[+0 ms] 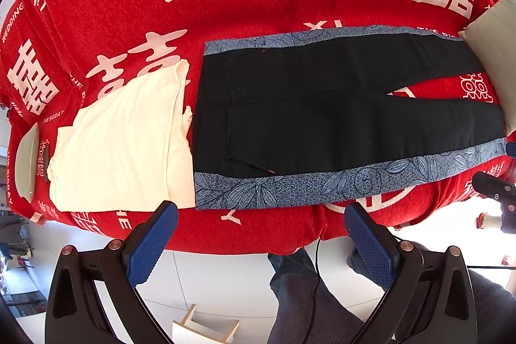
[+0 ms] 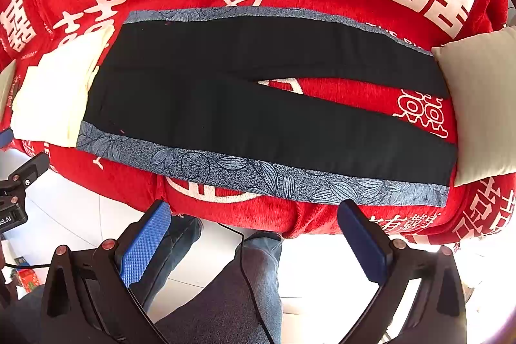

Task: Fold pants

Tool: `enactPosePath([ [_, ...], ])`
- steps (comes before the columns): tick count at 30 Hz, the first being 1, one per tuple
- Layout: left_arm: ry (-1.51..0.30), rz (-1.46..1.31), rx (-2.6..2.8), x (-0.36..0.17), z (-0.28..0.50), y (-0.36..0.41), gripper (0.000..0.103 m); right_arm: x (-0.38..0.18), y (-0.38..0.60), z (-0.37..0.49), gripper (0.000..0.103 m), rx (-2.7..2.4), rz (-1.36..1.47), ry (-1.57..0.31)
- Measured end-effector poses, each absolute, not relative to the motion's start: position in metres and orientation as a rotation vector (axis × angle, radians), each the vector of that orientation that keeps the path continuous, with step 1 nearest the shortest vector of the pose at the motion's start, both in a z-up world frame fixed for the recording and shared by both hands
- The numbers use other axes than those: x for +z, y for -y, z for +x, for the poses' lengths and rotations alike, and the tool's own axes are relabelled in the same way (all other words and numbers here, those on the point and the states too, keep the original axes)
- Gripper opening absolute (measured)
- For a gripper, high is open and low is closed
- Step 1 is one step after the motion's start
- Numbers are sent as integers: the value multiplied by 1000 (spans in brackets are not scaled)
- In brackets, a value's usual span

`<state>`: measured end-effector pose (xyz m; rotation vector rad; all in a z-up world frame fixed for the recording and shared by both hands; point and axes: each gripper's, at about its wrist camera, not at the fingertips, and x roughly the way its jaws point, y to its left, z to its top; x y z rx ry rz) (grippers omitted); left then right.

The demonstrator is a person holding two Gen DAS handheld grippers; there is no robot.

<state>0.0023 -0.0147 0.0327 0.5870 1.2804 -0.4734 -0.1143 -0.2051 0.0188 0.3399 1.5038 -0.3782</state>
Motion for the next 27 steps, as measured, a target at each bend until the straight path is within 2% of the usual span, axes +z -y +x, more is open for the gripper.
enactPosePath([
  [16, -1321, 496, -425, 31, 2, 19, 103, 14, 216, -119, 103, -338, 333, -1488],
  [22, -1349, 298, -338, 34, 2, 9, 103, 12, 242, -135, 103, -289, 483, -1463],
  [27, -1422, 119, -285, 15, -2, -11, 103, -10, 254, -150, 103, -209, 681, -1436],
])
